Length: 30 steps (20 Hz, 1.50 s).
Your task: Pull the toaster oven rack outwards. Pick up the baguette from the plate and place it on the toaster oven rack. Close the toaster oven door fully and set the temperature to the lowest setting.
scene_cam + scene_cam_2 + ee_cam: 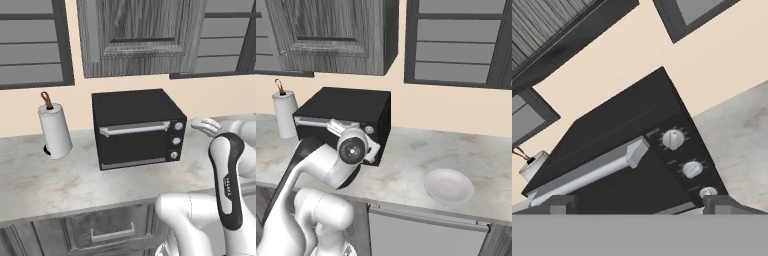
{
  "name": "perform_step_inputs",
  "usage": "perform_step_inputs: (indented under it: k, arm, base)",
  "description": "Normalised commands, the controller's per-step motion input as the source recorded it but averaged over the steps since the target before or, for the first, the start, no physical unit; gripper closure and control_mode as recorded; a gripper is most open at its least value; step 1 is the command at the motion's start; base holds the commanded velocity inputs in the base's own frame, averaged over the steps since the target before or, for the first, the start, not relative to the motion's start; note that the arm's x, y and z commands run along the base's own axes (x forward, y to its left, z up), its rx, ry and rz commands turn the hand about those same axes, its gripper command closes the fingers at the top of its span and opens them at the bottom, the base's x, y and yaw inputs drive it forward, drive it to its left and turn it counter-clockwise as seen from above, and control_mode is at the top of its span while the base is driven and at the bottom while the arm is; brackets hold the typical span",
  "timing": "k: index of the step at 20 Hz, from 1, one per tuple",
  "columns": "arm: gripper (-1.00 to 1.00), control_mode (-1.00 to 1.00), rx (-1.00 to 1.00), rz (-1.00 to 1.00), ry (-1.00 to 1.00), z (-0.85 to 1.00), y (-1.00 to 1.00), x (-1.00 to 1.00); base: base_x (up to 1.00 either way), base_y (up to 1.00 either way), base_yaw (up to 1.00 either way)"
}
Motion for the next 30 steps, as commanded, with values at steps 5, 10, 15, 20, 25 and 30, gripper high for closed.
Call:
perform_step_inputs:
  k: [5, 10, 15, 20, 25, 30]
  arm:
    - [-1.00, -1.00, -0.01, 0.00, 0.00, -0.05, 0.00, 0.19]
    - [-1.00, -1.00, 0.00, 0.00, 0.00, 0.00, -0.02, 0.04]
    - [-1.00, -1.00, 0.00, 0.00, 0.00, 0.00, 0.00, 0.05]
    - [-1.00, -1.00, 0.00, 0.00, 0.00, 0.00, 0.00, 0.02]
    - [-1.00, -1.00, 0.00, 0.00, 0.00, 0.00, 0.00, 0.01]
    - [-1.00, -1.00, 0.00, 0.00, -0.02, -0.03, 0.00, 0.08]
  base:
    - [0.00, 0.00, 0.00]
    - [0.00, 0.00, 0.00]
    - [0.00, 0.00, 0.00]
    - [0.00, 0.00, 0.00]
    - [0.00, 0.00, 0.00]
    - [0.00, 0.00, 0.00]
